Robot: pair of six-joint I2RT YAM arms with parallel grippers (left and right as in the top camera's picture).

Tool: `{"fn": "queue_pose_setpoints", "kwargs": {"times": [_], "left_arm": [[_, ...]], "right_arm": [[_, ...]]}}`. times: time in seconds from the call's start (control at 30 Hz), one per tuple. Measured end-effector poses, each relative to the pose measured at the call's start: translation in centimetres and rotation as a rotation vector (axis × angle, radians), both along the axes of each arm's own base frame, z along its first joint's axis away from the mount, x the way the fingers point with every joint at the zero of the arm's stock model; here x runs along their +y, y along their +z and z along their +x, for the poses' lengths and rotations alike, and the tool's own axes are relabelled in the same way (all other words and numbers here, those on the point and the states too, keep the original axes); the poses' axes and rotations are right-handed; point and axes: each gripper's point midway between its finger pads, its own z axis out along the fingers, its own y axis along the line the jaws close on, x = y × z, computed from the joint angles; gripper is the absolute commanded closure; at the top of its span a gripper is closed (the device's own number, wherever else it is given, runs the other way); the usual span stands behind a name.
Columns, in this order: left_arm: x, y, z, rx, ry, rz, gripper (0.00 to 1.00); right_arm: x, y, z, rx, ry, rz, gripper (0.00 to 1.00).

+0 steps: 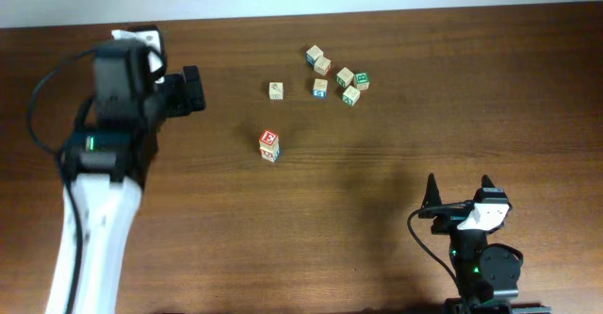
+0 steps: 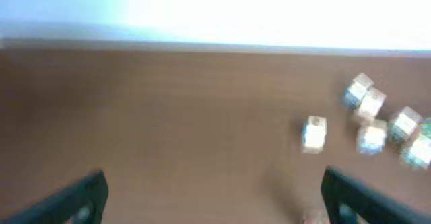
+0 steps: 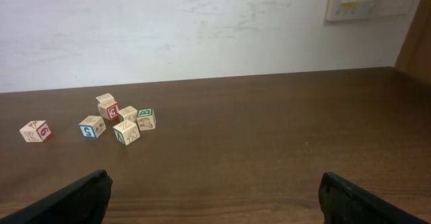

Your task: Rotate 3 blocks

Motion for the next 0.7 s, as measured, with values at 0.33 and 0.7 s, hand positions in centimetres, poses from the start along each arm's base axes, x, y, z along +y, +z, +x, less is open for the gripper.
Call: {"fn": "queue_pose_setpoints", "kwargs": {"times": [0.33, 0.7], "left_arm": [[0.4, -1.3, -9.9, -0.269, -0.219, 0.187, 0.01], [0.1, -10.1, -15.2, -0.459, -0.234, 0.265, 0.01]], "right_arm": [[0.0, 0.0, 0.0, 0.000, 0.000, -0.001, 0.02], [0.0, 0.0, 0.0, 0.000, 0.000, 0.000, 0.02]]}}
